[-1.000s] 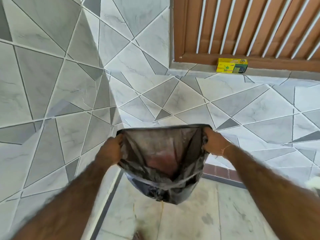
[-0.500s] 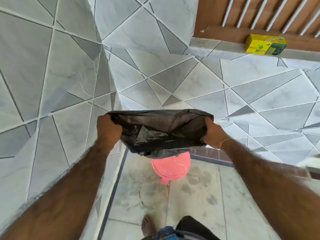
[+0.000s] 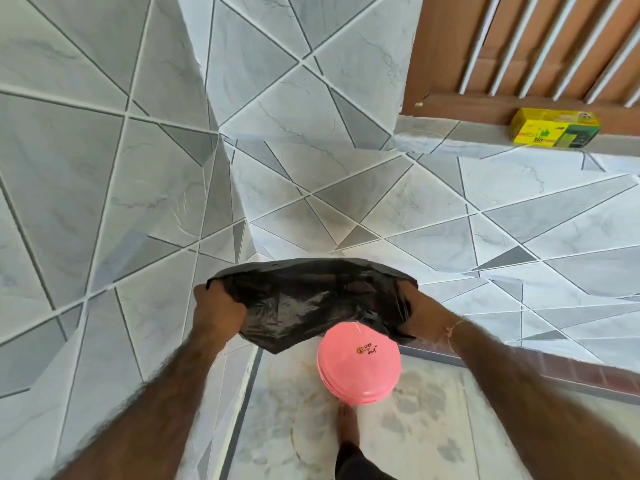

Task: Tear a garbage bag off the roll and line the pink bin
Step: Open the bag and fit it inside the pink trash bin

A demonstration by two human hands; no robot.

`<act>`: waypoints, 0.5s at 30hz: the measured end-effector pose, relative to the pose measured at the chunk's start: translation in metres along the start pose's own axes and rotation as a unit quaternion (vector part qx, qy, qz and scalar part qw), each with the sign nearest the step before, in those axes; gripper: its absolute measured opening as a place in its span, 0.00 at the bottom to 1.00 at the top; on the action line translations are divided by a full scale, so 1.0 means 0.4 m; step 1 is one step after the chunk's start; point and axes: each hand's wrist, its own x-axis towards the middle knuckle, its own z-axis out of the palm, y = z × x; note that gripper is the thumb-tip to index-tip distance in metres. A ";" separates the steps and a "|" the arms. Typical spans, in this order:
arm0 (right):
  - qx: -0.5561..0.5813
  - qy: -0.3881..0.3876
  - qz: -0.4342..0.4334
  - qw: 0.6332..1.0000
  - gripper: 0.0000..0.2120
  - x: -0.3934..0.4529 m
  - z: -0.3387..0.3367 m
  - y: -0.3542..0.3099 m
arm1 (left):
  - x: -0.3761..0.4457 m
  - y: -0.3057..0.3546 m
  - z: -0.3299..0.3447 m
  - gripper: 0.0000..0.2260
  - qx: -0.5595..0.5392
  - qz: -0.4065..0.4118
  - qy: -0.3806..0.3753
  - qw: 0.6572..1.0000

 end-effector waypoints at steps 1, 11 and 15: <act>-0.008 -0.030 -0.005 1.000 0.39 0.016 0.008 0.011 | 0.006 -0.003 -0.005 0.19 0.010 -0.015 -0.002 1.000; -0.014 -0.143 0.072 0.987 0.35 0.093 0.076 0.076 | 0.118 -0.045 0.032 0.23 0.189 0.026 -0.187 0.964; 0.008 -0.191 0.057 0.980 0.32 0.084 0.111 0.028 | 0.132 -0.064 0.109 0.20 0.179 0.061 -0.256 0.948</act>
